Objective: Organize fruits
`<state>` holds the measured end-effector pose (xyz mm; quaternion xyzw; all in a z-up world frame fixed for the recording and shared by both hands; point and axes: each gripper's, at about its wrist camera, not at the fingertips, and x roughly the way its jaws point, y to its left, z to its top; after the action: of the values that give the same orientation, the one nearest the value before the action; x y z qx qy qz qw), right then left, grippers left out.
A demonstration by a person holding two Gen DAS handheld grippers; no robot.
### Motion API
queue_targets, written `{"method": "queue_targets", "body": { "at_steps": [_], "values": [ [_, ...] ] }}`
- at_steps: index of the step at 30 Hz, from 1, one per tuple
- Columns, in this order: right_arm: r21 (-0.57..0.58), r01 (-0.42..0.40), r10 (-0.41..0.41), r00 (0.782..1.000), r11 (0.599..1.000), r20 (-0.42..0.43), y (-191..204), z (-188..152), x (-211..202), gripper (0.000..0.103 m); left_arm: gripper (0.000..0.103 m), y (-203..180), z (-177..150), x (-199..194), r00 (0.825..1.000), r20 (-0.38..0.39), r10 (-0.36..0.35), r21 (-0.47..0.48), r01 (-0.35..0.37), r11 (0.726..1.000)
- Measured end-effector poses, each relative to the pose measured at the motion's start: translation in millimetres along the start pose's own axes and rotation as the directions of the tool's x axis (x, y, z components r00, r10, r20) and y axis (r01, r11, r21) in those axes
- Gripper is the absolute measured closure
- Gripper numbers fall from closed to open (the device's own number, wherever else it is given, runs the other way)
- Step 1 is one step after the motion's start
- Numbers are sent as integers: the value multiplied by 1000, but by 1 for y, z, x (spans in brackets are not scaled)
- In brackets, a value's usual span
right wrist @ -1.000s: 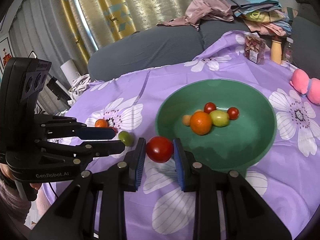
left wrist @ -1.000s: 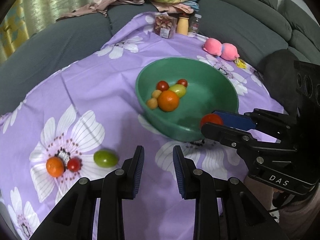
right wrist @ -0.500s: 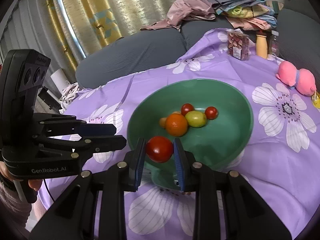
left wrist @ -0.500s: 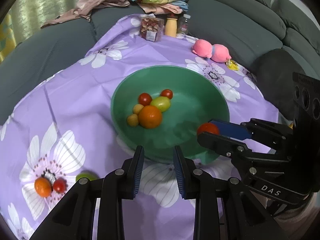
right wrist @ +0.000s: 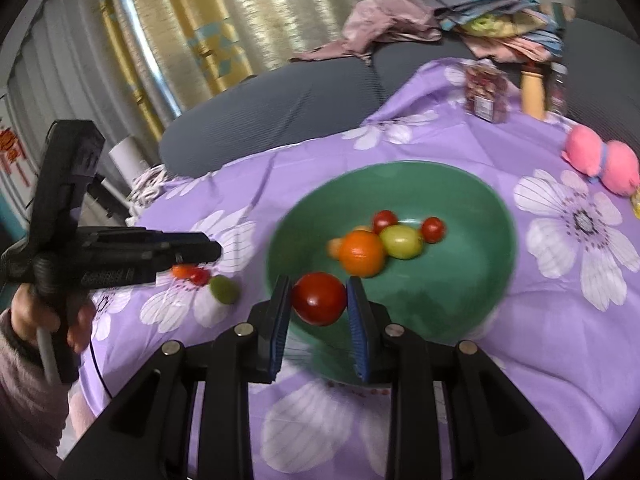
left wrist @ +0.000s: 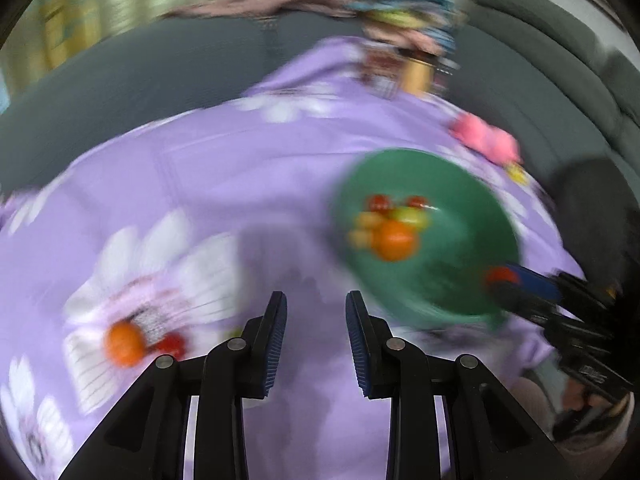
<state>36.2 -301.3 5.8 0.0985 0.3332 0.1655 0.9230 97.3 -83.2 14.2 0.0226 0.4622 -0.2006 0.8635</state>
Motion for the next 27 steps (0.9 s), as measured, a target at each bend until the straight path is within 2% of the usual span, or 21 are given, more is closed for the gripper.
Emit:
{"method": "queue_targets", "body": {
  "at_steps": [3,6,10,13,19,27],
  "values": [
    [-23,-36,36,999,999,-6,13,1,5,75,73,43,-12,1,997,-28,76,-66,-78,995],
    [-45,-61,60,998,997,-21,26,1,10,75,73,60,-25,16,989,-85,118,-71,-124,990],
    [-61,-72,70,997,996,-35,34,1,14,75,73,61,-36,42,986,-129,101,-63,-109,992],
    [-70,-72,69,997,995,-43,37,0,15,75,73,63,-37,55,983,-130,134,-52,-141,989],
    [-62,-64,61,997,996,-51,34,1,18,75,73,84,-34,64,974,-144,177,-79,-189,979],
    [-59,-70,66,996,996,-68,34,0,26,75,73,87,-28,75,977,-133,164,-70,-174,982]
  ]
}}
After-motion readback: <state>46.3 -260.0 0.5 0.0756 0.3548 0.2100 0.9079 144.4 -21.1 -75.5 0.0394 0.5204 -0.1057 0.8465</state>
